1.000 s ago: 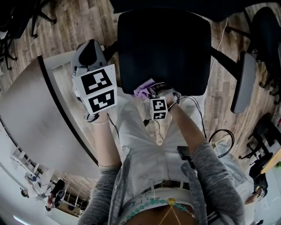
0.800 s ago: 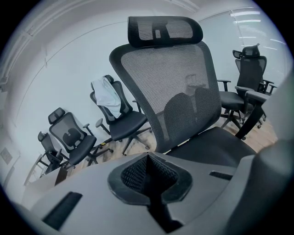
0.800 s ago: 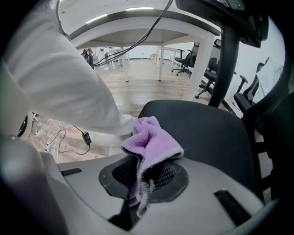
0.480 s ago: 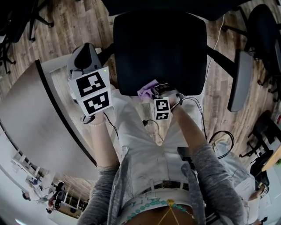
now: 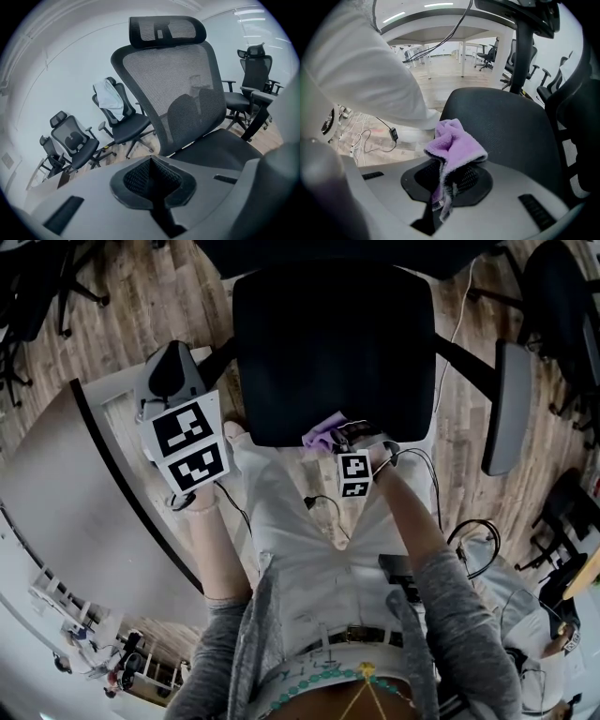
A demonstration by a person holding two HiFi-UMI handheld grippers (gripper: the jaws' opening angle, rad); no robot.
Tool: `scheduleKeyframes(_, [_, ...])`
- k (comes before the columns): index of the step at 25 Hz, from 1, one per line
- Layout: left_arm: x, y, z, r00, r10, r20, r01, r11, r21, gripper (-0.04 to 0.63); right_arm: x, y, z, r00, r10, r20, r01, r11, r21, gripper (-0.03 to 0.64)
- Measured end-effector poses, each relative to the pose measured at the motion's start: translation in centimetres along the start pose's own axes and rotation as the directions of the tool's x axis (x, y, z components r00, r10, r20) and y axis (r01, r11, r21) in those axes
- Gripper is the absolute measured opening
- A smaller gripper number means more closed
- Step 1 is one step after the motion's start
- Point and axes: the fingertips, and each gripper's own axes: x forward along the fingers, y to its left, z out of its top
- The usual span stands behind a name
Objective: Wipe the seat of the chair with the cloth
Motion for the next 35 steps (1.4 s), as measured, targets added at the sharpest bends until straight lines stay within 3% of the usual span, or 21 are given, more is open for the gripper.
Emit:
scheduleKeyframes(10, [0.3,-0.2,-0.1,1.0,0.008,-0.004,-0.008,1.0,0.005,0.006,-1.0,0.6,-3.8,0.998,0.009,-0.067,-0.01,1.0,-0.009,0.048])
scheduleKeyframes(35, [0.4,-0.7,0.1,1.0,0.024,-0.005,-0.024,1.0,0.01,0.006,-3.6,1.2,-10.6,0.987,0.003,-0.16,0.016,0.993,0.121,0.048])
